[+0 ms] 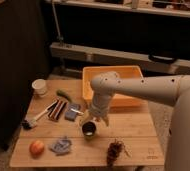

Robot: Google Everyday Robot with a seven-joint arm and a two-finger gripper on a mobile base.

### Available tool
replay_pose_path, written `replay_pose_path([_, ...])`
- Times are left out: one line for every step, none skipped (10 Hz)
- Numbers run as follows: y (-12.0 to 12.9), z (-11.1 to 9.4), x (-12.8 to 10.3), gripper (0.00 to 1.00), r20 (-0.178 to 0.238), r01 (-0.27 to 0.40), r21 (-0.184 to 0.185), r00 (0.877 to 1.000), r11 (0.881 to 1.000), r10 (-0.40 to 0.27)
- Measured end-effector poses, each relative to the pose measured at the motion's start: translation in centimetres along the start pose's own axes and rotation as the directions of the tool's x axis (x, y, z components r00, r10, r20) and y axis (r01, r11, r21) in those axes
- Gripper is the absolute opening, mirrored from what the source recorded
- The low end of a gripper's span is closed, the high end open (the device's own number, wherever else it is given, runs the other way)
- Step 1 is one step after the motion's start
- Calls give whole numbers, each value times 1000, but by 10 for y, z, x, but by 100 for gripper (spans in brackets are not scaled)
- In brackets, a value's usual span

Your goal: Stack cups on top of each other

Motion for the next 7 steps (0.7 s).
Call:
replay_pose_path([-3,-2,2,80,6,1,-1,1000,1000,-1])
replay_pose_path([-6,0,3,80,5,2,-1,1000,1000,-2])
replay_pose_path([-9,3,3,80,1,1,1,1000,1000,-1])
replay_pose_path([-10,7,4,80,-3,1,3,1000,1000,-1])
replay_pose_path([-13,11,3,80,-7,-2,4,1000,1000,2])
replay_pose_path([-17,15,3,76,-12,-12,6,1000,1000,12])
replay_pose_path([-19,17,4,66,-17,-21,7,1000,1000,21])
